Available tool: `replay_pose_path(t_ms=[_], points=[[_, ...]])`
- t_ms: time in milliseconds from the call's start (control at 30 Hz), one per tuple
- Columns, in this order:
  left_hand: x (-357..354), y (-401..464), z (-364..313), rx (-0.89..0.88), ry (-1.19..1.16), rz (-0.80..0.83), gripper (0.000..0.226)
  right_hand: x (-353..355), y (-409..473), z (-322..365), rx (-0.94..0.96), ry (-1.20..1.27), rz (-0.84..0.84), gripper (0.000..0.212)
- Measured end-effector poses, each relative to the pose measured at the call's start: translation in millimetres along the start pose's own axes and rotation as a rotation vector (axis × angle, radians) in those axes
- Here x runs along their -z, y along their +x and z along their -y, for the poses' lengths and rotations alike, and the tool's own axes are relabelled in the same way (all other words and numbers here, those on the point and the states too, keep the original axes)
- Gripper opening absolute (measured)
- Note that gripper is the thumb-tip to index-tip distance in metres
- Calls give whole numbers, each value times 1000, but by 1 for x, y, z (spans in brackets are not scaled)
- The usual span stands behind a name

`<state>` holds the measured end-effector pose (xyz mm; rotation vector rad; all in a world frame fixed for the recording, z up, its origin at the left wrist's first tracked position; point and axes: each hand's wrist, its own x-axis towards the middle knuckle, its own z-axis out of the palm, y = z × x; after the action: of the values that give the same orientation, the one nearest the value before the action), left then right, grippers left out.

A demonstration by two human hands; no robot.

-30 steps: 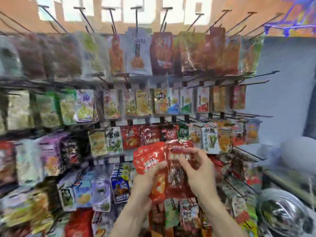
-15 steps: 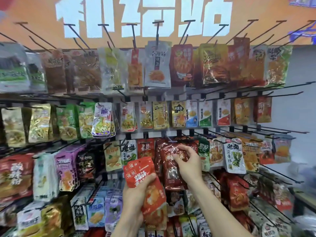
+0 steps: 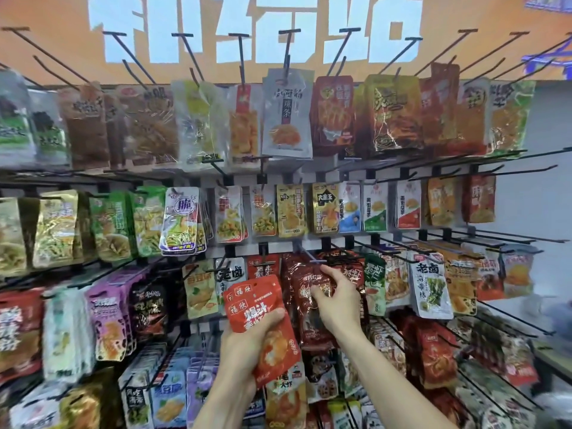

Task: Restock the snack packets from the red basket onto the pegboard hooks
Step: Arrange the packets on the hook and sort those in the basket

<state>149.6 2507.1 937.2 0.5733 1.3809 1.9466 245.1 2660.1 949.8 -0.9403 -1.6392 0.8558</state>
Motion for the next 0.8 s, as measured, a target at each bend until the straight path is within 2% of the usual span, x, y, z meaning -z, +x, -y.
replay_pose_path(t_ms=[167,333,567,800], points=[[-1,8,5,-25,29,51,59,0,-1,1,11,-22,-15,49],[-3,15,9,-16,60,143,59,3,-4,-2,55,-13,7,39],[-9,38,11,20,110,299,67,5,4,-6,52,101,16,37],[-5,60,20,27,129,343,70,6,10,-13,47,120,16,33]])
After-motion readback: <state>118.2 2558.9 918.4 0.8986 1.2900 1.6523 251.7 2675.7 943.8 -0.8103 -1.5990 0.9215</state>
